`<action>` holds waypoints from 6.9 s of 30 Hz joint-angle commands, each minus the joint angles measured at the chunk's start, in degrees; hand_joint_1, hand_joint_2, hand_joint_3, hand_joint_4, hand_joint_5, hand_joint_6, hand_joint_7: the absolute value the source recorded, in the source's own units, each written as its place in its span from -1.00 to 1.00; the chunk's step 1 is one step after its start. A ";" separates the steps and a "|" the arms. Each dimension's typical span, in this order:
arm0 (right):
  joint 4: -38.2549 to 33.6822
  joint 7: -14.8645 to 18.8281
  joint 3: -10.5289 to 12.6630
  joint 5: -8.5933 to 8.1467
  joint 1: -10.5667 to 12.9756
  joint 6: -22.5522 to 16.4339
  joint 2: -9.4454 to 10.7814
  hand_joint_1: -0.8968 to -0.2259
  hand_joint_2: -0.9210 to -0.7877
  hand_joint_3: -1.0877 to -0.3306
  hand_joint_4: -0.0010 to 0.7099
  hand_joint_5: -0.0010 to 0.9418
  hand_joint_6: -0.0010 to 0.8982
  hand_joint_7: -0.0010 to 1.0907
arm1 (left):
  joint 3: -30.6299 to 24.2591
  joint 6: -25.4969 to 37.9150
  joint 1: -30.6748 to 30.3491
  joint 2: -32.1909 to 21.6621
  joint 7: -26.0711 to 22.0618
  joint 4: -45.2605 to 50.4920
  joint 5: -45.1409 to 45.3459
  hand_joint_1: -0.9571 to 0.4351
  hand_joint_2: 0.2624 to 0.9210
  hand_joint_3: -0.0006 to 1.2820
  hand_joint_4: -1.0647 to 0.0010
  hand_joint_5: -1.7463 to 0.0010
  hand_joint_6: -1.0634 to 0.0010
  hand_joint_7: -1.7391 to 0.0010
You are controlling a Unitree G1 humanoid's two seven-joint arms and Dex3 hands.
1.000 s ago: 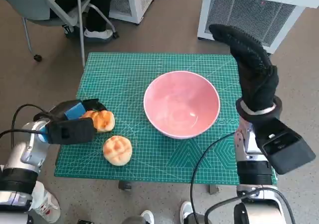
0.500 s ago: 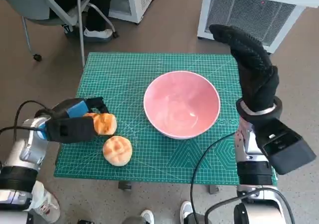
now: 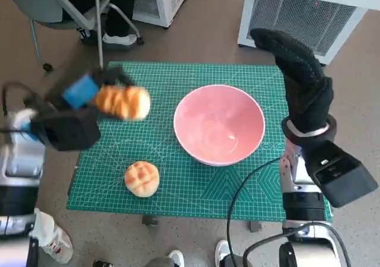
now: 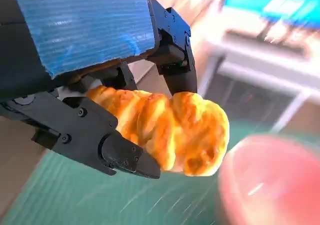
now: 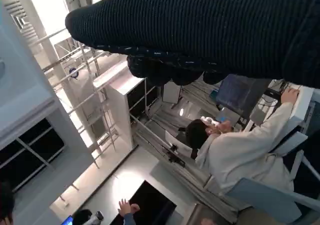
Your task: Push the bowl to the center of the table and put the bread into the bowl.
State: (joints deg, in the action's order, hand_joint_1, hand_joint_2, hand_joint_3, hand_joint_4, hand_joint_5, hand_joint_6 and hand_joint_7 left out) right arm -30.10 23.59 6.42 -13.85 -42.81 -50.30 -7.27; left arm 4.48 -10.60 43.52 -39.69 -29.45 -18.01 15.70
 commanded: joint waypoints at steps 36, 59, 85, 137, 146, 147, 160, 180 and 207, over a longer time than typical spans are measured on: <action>8.49 -0.89 -0.13 0.44 4.84 5.37 -1.19 -0.20 -1.00 -0.33 -0.99 -0.08 -1.00 0.10 | 16.47 0.39 14.56 16.41 -8.02 -12.88 8.15 0.12 0.87 -0.99 0.79 0.99 0.49 0.90; 9.21 -1.32 -0.87 0.37 5.50 5.99 -0.47 -0.19 -1.00 -0.34 -1.00 -0.09 -1.00 0.09 | 5.95 -3.32 -0.93 5.80 -9.70 10.40 0.14 0.00 0.83 -0.99 0.83 0.96 0.53 0.97; 8.11 0.91 -1.21 -2.52 5.16 6.69 -0.43 -0.19 -1.00 -0.32 -1.00 -0.09 -1.00 0.10 | -7.04 -4.21 -33.02 -8.26 -10.94 29.52 -4.00 0.00 0.86 -1.00 0.47 0.98 0.28 0.90; 7.47 2.36 -0.52 -2.55 4.57 6.12 -0.82 -0.21 -1.00 -0.29 -1.00 -0.04 -1.00 0.18 | -0.10 1.32 -25.10 -2.89 -10.10 21.34 -3.22 0.38 1.00 -0.71 0.11 -0.57 -0.07 -0.44; 6.08 2.87 -0.49 -2.98 3.79 5.83 -0.82 -0.21 -1.00 -0.29 -1.00 -0.04 -1.00 0.18 | -4.49 5.57 -13.99 -0.15 -7.52 27.04 -7.62 0.38 1.00 -0.71 0.08 -0.53 -0.05 -0.47; 5.92 2.95 -0.48 -3.08 3.72 5.79 -0.83 -0.21 -1.00 -0.28 -1.00 -0.04 -1.00 0.18 | -4.41 5.65 -12.75 0.29 -7.06 27.03 -7.62 0.38 1.00 -0.72 0.07 -0.53 -0.05 -0.47; 5.19 3.34 -0.51 -3.44 3.30 5.57 -0.96 -0.19 -1.00 -0.27 -1.00 -0.03 -1.00 0.18 | 4.23 -4.26 5.91 8.49 -1.02 11.43 -0.99 0.38 1.00 -0.73 -0.01 -0.45 0.00 -0.52; 11.16 0.55 -0.33 -1.12 5.68 7.54 -1.65 -0.19 -1.00 -0.34 -1.00 -0.04 -1.00 0.12 | 14.33 2.64 12.24 15.91 -9.56 0.70 2.61 0.05 0.89 -0.98 0.71 0.99 0.37 0.94; 10.83 -3.60 0.89 1.55 3.36 8.29 -2.36 -0.05 -1.00 -0.33 -1.00 -0.04 -1.00 0.10 | 0.38 -11.42 4.84 22.60 7.21 1.67 -9.50 -0.15 1.00 -0.75 0.56 0.97 0.46 0.97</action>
State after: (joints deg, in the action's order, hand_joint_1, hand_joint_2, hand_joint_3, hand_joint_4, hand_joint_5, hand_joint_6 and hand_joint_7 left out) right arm -18.68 20.70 6.96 -13.12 -39.20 -42.64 -9.05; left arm 6.69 -20.03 50.26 -18.29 -24.61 -18.55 8.20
